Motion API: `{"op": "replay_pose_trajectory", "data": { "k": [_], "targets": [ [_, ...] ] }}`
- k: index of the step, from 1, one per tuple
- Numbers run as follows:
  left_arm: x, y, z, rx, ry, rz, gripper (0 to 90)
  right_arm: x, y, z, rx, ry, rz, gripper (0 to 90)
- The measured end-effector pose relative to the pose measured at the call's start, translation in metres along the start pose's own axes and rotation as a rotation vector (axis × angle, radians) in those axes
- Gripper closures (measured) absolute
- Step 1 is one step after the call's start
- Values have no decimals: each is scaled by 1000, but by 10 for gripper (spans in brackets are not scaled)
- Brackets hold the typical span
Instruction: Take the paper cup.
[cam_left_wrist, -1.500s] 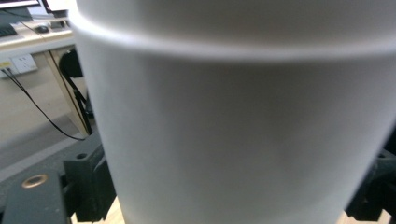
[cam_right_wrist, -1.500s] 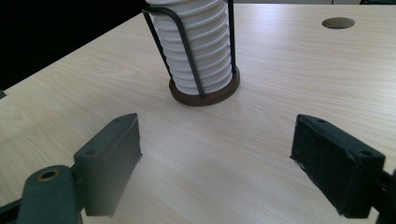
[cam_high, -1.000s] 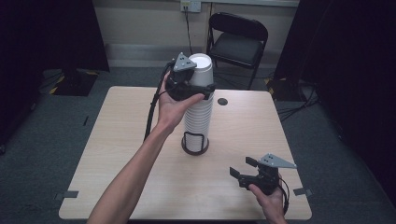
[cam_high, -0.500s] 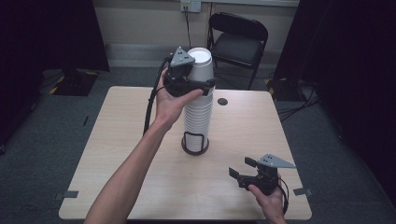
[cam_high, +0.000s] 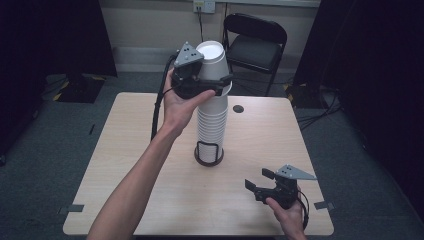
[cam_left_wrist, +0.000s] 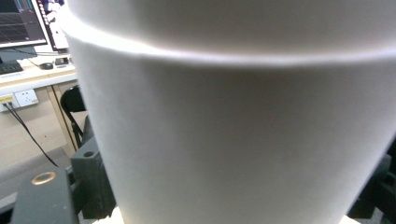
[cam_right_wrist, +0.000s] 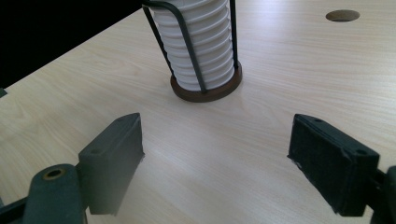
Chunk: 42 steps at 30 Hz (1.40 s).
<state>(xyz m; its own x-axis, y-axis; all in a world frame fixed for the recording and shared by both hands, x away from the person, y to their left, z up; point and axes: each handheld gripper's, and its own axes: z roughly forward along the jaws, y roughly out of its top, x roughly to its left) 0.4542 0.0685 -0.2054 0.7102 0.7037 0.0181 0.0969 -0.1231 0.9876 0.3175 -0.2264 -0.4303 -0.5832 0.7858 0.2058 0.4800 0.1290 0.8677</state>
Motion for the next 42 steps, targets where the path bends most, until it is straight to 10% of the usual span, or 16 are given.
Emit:
{"op": "replay_pose_trajectory", "data": {
  "k": [17,42],
  "targets": [
    [2,11,-17,-113,14,-11,146,1,0,1,4,0,-4,171],
    [17,6,-56,-133,49,-75,146,3,0,4,2,4,1,169]
  ]
}}
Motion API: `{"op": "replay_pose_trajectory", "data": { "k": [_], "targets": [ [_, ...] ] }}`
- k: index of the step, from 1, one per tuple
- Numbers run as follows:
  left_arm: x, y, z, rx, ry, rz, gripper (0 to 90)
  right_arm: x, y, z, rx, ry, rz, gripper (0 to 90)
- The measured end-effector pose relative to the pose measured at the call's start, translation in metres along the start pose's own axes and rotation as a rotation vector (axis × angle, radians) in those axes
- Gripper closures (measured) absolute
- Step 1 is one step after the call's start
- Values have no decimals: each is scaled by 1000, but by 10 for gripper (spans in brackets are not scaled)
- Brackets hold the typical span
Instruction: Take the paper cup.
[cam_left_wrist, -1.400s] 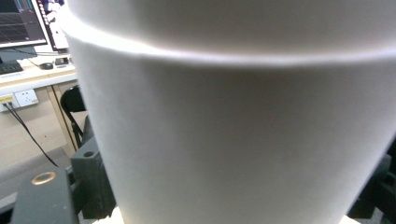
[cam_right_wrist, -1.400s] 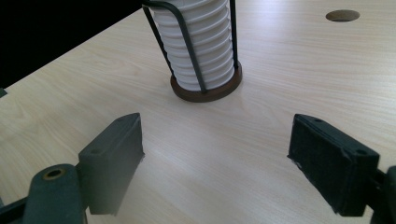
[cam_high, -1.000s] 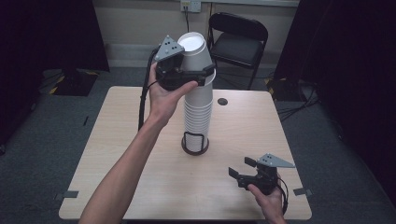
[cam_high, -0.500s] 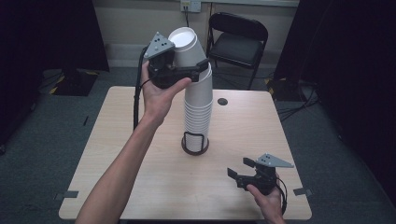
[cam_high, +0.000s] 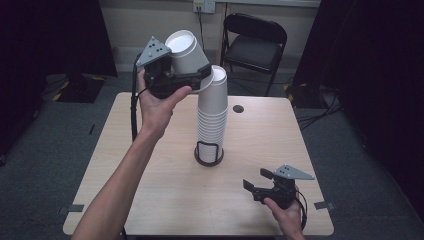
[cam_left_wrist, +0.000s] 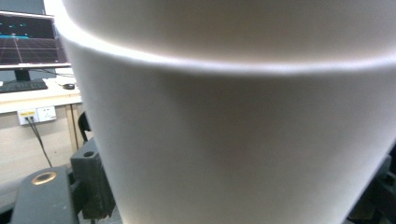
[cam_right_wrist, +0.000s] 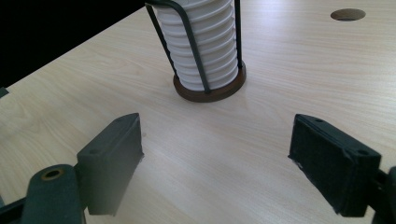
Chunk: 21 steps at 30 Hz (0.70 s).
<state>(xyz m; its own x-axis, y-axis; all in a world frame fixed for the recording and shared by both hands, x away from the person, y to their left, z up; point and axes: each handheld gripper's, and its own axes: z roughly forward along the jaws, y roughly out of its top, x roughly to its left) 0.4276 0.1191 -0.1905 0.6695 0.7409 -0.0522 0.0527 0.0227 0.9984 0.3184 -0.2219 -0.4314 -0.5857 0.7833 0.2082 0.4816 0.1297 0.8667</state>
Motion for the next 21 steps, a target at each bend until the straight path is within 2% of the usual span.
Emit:
{"op": "replay_pose_trajectory", "data": {
  "k": [2,8,12,15,19,21],
  "targets": [
    [0,-2,-5,1,-4,-11,146,0,0,0,10,4,-3,171],
    [1,-13,-26,-10,-2,-8,146,4,1,-2,-12,0,-34,144],
    [2,-19,-38,5,-8,-13,146,7,2,-3,-26,14,-49,144],
    [1,-24,-41,9,-15,-17,146,10,2,-2,-26,4,-68,145],
    [-1,-40,-46,33,-52,-59,146,13,2,1,-21,6,-74,169],
    [-4,-47,-46,48,-60,-55,146,15,2,2,-16,11,-79,176]
  ]
}}
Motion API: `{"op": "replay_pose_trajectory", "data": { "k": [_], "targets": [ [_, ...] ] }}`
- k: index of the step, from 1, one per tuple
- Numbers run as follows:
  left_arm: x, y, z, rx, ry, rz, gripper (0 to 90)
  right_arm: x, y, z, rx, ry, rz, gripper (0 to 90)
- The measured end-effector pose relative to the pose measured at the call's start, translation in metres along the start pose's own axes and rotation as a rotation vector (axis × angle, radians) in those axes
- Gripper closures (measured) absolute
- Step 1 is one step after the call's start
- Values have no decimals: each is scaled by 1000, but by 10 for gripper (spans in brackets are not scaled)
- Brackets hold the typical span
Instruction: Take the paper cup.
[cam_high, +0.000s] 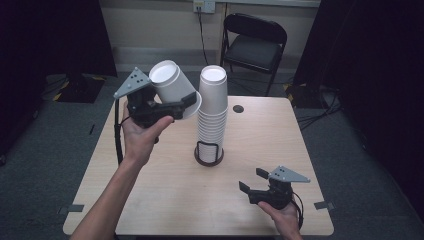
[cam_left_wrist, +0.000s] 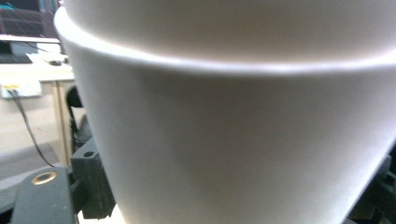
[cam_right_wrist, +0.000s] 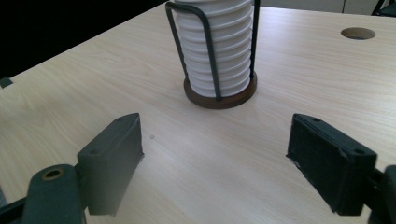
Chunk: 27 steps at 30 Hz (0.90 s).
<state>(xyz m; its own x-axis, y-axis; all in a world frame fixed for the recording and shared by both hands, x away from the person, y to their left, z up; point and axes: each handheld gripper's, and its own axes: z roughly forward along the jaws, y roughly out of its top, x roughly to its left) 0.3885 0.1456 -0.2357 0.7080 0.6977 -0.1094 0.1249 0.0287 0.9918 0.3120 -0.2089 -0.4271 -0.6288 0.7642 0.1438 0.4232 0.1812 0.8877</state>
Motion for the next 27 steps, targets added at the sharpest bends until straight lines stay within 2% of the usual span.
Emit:
{"op": "replay_pose_trajectory", "data": {
  "k": [3,5,7,11,15,17,19,21,24,27],
  "targets": [
    [-4,-10,2,19,-14,-8,146,1,0,1,-1,0,-12,186],
    [-8,-17,6,30,-28,-30,146,2,-1,1,-3,0,-10,219],
    [-10,-21,8,36,-29,-33,146,2,-1,1,-6,14,-8,222],
    [-15,-30,15,42,-45,-63,146,1,-1,0,0,37,-5,232],
    [-18,-37,20,61,-56,-65,145,1,-1,0,1,53,-3,233],
    [-24,-43,25,83,-78,-55,145,0,0,-1,-3,54,-1,268],
    [-27,-46,27,91,-82,-46,144,-1,0,-1,-8,58,-5,271],
    [-32,-51,33,104,-98,-56,144,-1,0,0,-7,56,-10,278],
    [-37,-55,37,115,-92,-48,144,0,1,1,1,61,-18,276],
    [-41,-60,40,117,-122,-64,144,0,1,1,1,69,-14,276]
  ]
}}
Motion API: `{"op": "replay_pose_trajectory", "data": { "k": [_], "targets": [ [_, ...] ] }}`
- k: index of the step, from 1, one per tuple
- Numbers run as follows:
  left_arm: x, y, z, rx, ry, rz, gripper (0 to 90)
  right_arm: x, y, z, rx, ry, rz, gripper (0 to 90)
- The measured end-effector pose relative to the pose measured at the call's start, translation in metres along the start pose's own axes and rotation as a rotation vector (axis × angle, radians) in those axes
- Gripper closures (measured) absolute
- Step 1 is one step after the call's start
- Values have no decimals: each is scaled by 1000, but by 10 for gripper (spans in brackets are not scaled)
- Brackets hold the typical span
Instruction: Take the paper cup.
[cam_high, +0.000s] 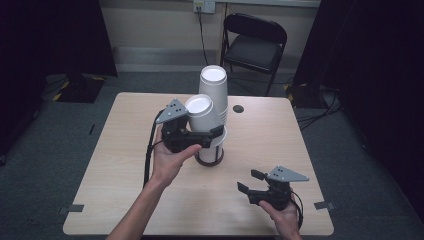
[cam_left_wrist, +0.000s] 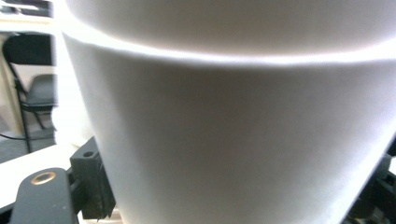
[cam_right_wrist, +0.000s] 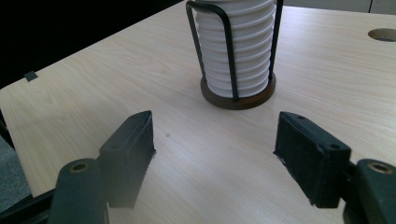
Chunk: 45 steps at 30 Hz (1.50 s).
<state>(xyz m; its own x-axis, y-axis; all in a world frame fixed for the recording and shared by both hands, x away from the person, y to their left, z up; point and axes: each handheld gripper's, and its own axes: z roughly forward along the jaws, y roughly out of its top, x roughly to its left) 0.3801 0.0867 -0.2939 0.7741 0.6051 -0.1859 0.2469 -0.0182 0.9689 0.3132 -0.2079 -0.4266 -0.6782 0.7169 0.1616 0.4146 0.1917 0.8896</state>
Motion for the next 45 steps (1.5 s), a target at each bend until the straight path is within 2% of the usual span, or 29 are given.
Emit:
{"op": "replay_pose_trajectory", "data": {
  "k": [3,7,11,14,16,18,19,21,23,24,26,28,30,31,33,35,36,39,45],
  "targets": [
    [-1,-8,2,4,-17,-22,145,0,1,-1,-19,4,14,293],
    [-2,-16,2,18,-27,-33,144,1,1,-3,-61,-19,15,314],
    [-3,-17,0,19,-20,-37,144,2,4,-3,-58,-31,16,302],
    [-3,-25,-6,6,-31,-61,144,7,11,-3,-46,-70,-30,267],
    [-2,-30,-8,10,-31,-74,144,10,15,-1,-47,-57,-55,233],
    [-1,-33,-9,8,-39,-87,144,11,17,1,-41,-38,-55,224],
    [-1,-36,-9,10,-40,-102,144,14,19,5,-22,-29,-69,230],
    [-3,-46,-8,16,-60,-126,144,18,19,9,-42,-33,-71,198],
    [-4,-50,-7,27,-61,-128,145,22,15,15,-60,-34,-70,181],
    [-4,-50,-7,27,-61,-128,144,22,15,15,-60,-34,-70,181],
    [-5,-58,-6,29,-68,-154,144,24,12,20,-41,13,-58,188],
    [-5,-61,-6,27,-72,-176,144,26,12,21,-42,23,-56,239],
    [-5,-64,-6,35,-68,-175,145,29,12,20,-59,22,-67,266],
    [-6,-67,-5,41,-67,-188,145,30,13,20,-57,22,-74,293],
    [-6,-71,-5,46,-71,-199,145,32,14,20,-65,23,-87,284],
    [-6,-75,-6,45,-77,-222,145,32,14,21,-65,30,-77,252],
    [-6,-75,-6,45,-77,-222,144,32,14,21,-63,25,-73,253],
    [-5,-83,-7,44,-81,-257,144,33,13,21,-81,24,-66,258],
    [-6,-93,-7,51,-87,-301,144,37,13,21,-100,2,-87,276]
  ]
}}
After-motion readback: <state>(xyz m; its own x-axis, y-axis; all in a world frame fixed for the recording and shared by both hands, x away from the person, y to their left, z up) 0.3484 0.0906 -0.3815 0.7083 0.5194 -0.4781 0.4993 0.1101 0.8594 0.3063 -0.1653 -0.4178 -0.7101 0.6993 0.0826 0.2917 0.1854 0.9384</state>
